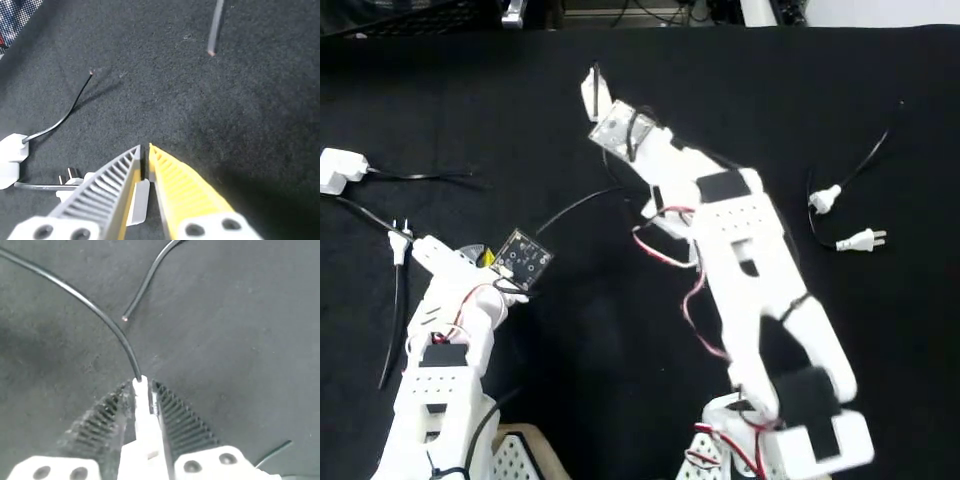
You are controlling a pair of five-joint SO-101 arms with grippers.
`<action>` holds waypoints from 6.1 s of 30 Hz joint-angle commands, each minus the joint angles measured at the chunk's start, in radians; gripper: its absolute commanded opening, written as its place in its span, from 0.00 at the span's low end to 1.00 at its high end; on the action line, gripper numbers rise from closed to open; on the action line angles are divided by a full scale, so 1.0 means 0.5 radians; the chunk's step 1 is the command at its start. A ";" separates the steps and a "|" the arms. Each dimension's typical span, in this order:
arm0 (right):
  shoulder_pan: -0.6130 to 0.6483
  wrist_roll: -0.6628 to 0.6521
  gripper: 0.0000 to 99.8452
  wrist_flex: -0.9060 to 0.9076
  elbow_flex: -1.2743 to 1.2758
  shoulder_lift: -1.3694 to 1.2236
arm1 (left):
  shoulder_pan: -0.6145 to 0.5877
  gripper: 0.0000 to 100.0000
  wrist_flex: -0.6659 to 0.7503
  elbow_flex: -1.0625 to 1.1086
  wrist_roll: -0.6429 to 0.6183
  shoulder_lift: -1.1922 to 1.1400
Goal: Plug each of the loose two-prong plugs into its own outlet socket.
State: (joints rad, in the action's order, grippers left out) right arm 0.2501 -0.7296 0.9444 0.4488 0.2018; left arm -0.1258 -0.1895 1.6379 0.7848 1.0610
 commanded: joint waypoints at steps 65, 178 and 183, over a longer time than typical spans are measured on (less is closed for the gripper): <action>-0.479 1.531 0.01 -2.676 1.984 1.158 | -0.011 0.05 0.123 -0.005 -0.018 0.028; -0.242 1.363 0.12 -0.973 0.483 -0.201 | 0.425 0.19 -0.408 -0.575 -1.224 -0.381; -0.120 0.598 0.18 -0.727 0.198 -0.293 | 0.336 0.19 -0.583 -0.578 -1.231 -0.381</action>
State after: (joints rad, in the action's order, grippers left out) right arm 0.1519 -0.2048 0.5409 0.6529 0.0591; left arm 0.0767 -0.4319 1.4124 0.1818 0.8600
